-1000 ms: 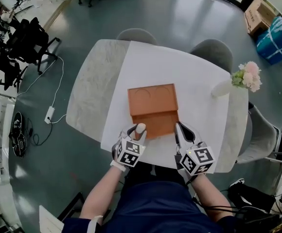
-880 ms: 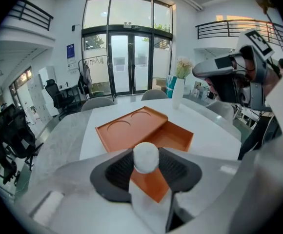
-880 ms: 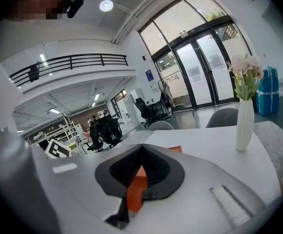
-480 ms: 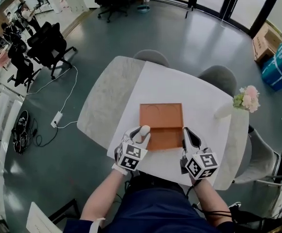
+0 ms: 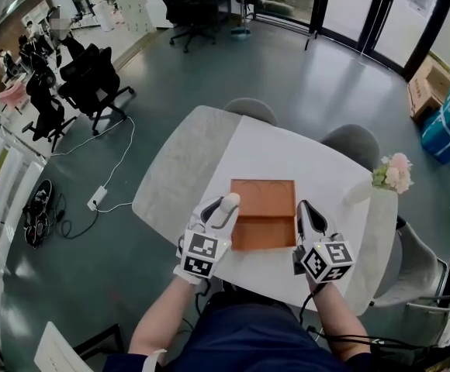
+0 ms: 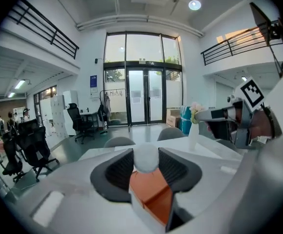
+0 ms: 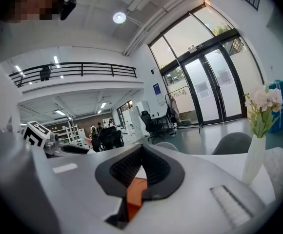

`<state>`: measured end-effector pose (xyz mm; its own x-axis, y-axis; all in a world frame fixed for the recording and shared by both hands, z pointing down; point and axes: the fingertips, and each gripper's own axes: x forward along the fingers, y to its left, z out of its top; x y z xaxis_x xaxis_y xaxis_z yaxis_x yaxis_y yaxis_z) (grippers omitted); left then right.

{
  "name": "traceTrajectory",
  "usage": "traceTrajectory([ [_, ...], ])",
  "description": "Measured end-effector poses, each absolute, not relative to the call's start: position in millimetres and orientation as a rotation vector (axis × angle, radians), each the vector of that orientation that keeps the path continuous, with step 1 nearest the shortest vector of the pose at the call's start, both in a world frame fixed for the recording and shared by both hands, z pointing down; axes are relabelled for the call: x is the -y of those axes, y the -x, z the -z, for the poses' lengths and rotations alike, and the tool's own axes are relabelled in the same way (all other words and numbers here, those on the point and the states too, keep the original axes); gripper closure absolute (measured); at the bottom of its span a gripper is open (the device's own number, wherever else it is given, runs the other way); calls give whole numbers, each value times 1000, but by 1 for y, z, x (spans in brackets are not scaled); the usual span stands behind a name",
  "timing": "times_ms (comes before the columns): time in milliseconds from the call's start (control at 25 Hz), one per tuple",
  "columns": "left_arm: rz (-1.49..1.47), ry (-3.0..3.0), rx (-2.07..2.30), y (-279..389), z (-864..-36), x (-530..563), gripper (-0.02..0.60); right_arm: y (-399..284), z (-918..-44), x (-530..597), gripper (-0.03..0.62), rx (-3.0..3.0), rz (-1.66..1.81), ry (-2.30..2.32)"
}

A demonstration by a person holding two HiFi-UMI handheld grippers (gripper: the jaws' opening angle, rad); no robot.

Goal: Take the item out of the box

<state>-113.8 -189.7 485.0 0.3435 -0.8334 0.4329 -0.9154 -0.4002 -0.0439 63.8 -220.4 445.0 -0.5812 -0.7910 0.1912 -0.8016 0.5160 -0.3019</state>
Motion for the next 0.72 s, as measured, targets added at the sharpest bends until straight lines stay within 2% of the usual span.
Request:
traceTrajectory([
  [480,-300,-2510,1752,134,-377,189,413,-58,-392,224,592,2787,-441,-1449],
  [720,-318,-2589,1816,131,-350,187,413,-58,-383,221,592,2789,-414,-1457],
])
